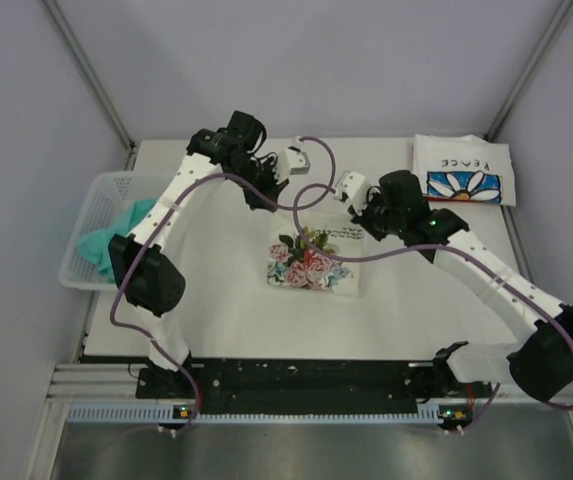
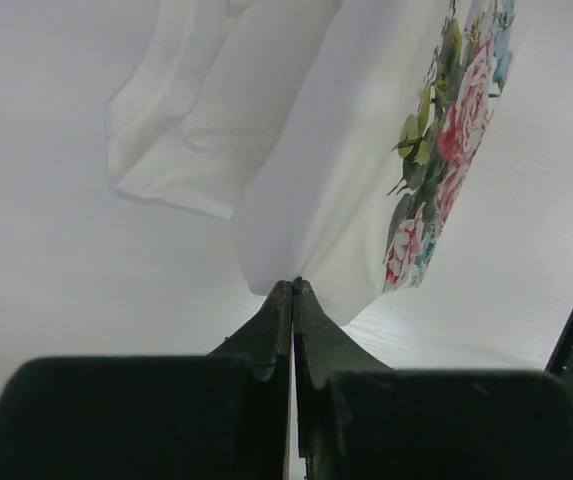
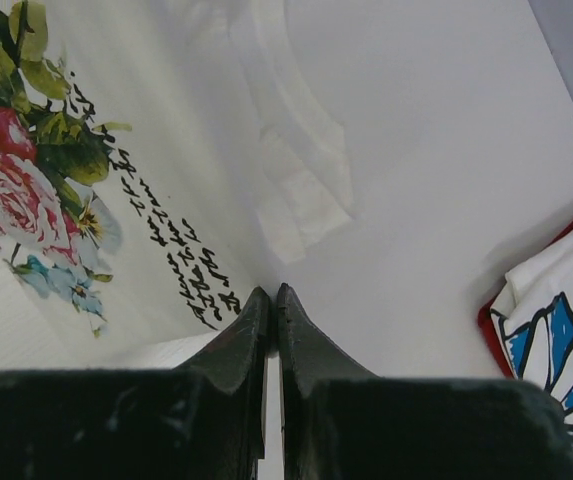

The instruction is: Fold and stack the t-shirts

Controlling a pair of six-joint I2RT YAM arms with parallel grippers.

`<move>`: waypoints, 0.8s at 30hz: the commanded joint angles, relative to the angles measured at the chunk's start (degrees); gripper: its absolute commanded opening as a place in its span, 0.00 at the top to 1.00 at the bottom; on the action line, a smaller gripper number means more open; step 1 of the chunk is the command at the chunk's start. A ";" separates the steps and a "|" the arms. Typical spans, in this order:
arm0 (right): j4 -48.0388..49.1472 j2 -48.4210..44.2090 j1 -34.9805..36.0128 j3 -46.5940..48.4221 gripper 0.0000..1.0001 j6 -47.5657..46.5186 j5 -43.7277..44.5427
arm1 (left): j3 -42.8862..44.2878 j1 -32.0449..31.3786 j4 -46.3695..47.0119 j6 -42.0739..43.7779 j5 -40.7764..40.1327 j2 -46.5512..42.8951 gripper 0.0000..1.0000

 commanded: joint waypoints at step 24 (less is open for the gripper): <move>12.49 38.10 -9.88 18.36 1.00 6.13 15.14 | 9.63 1.27 22.54 -7.16 -19.34 25.15 1.00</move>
